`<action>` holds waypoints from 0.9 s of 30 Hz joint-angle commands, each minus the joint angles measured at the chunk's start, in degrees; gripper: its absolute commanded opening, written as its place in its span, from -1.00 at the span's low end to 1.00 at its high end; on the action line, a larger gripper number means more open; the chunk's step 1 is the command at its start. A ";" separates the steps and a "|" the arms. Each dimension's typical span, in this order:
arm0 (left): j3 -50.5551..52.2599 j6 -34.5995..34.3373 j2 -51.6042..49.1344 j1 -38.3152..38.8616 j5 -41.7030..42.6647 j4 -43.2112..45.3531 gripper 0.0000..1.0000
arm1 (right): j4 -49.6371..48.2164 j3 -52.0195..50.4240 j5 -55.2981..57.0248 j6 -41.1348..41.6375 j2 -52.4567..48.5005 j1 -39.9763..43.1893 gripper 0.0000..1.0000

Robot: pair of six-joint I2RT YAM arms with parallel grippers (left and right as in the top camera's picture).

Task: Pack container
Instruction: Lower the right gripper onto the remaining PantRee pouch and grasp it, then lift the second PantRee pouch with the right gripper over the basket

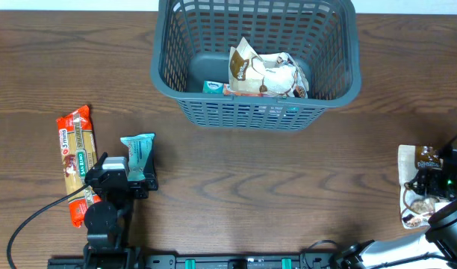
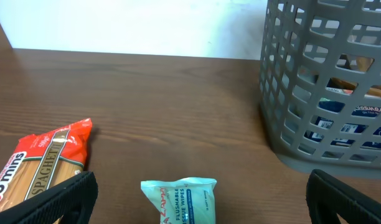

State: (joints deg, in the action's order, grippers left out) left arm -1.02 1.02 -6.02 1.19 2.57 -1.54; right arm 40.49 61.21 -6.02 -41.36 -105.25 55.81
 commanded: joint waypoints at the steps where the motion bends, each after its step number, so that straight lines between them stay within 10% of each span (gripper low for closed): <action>1: 0.74 -0.92 -0.15 0.13 -1.77 -2.47 0.97 | -0.07 -0.17 -2.27 0.66 -0.48 0.68 0.11; 16: 0.74 -0.92 -0.15 0.13 -1.77 -2.49 0.97 | -0.87 -0.04 -7.65 6.12 -0.46 -0.22 -0.96; 27: 0.74 -0.92 -0.15 0.13 -1.77 -2.49 0.97 | 3.17 10.97 -17.94 12.22 2.95 -9.84 -0.97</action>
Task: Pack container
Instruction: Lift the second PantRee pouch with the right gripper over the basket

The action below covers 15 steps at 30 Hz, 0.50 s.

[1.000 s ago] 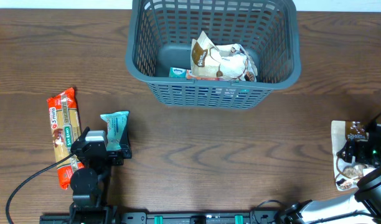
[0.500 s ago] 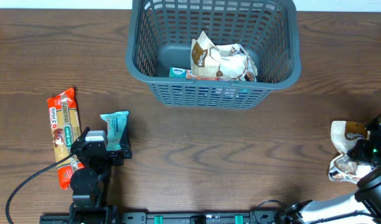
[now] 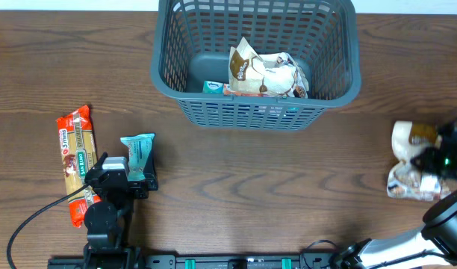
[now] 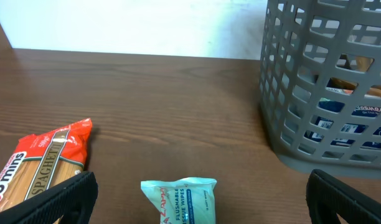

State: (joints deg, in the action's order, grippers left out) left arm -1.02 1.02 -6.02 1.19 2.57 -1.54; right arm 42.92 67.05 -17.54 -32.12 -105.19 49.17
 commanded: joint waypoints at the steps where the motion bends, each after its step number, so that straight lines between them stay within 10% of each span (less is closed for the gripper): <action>1: 0.74 -0.92 -0.15 0.13 -1.77 -2.49 0.97 | 1.73 7.08 -7.32 2.99 3.63 -4.52 -0.97; 15: 0.74 -0.92 -0.15 0.13 -1.75 -2.49 0.97 | 21.38 43.80 -0.72 1.88 8.22 -30.21 -0.97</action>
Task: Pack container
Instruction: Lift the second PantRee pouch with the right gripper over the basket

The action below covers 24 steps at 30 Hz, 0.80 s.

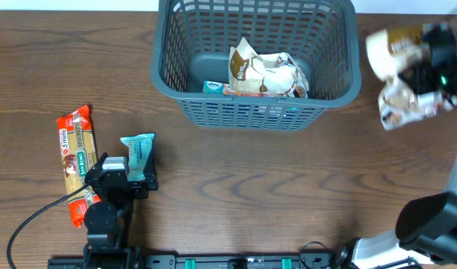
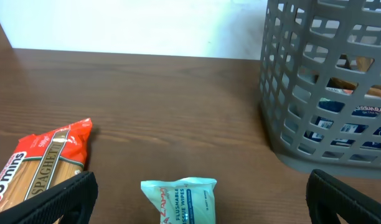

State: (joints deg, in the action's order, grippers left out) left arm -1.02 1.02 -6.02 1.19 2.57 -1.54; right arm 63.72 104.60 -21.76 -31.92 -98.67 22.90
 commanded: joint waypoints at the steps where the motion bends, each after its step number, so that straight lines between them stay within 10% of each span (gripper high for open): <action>1: 0.74 -0.92 -0.15 0.13 -1.75 -2.49 0.97 | 0.50 8.94 6.10 3.41 1.70 -5.79 -0.97; 7: 0.74 -0.92 -0.15 0.13 -1.75 -2.49 0.97 | -1.42 19.43 13.81 7.58 1.70 -14.36 -0.98; 16: 0.74 -0.92 -0.15 0.13 -1.75 -2.49 0.97 | -0.59 21.29 10.32 -21.49 1.20 -31.85 -0.98; 24: 0.74 -0.92 -0.15 0.13 -1.75 -2.49 0.97 | -3.72 21.29 10.12 -21.35 -2.67 -39.85 -0.98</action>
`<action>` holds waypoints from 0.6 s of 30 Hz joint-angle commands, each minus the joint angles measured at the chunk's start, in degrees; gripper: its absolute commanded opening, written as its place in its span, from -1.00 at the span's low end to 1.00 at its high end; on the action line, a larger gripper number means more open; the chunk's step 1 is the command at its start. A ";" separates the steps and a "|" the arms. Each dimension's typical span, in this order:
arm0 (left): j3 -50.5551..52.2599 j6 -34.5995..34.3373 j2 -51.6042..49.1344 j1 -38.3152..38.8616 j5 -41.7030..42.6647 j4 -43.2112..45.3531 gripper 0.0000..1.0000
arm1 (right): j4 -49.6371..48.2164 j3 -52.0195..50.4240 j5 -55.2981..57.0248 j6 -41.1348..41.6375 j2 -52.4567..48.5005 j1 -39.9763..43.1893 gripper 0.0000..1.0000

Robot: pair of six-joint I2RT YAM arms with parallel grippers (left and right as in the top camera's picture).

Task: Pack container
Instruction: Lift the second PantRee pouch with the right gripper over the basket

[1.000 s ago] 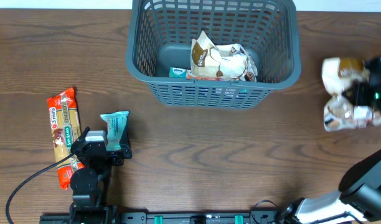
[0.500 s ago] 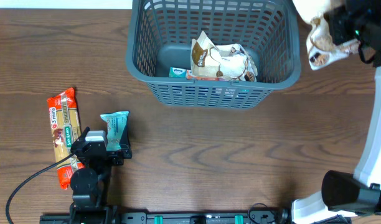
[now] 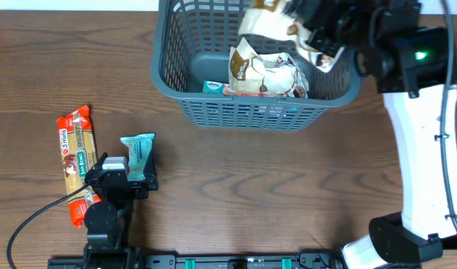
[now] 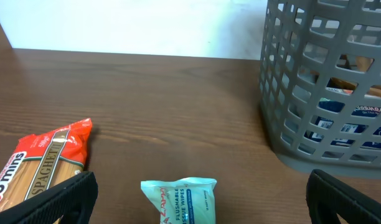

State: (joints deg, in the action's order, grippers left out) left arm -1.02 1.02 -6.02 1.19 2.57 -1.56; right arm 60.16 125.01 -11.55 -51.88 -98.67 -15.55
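Note:
The grey plastic basket (image 3: pixel 176 75) stands at the back middle of the table, and its wall also shows in the left wrist view (image 4: pixel 290 93). Inside it lie a brown-and-white snack bag (image 3: pixel 262 75) and a teal box (image 3: pixel 212 87). My right gripper (image 3: pixel 309 30) hangs over the basket's back right part, shut on a second brown-and-white snack bag (image 3: pixel 269 21). A teal wipes pack (image 3: pixel 137 149) (image 4: pixel 181 199) lies between the wide-open fingers of my left gripper (image 3: pixel 124 173) (image 4: pixel 203 208). A red spaghetti pack (image 3: pixel 76 153) (image 4: pixel 41 162) lies left of it.
The right arm's white link (image 3: pixel 419 142) runs down the table's right side from the basket to its base at the front edge. A black cable (image 3: pixel 34 217) loops at the front left. Bare brown table (image 3: pixel 251 179) lies between the basket and the front edge.
My right gripper, with the snack bag in it, has moved from right of the basket and outside it to above the basket's back right part. The left arm, wipes and spaghetti are unchanged.
The snack bag lay at the table's front right edge with my right gripper on it. It was then a little farther back, then held beside the basket's right wall, and now over the basket. The left gripper stayed open round the wipes pack throughout.

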 commanded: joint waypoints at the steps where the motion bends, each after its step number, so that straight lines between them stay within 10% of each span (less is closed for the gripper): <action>1: 0.74 -0.92 -0.15 0.13 -1.75 -2.47 0.97 | -0.09 0.87 -0.15 -0.17 -3.76 -1.86 -0.98; 18: 0.74 -0.92 -0.15 0.13 -1.75 -2.47 0.97 | 8.48 0.87 -6.93 0.44 -21.70 -6.29 -0.98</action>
State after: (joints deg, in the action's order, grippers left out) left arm -1.02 1.02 -6.02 1.19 2.57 -1.54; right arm 67.96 125.40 -17.06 -51.79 -119.72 -21.41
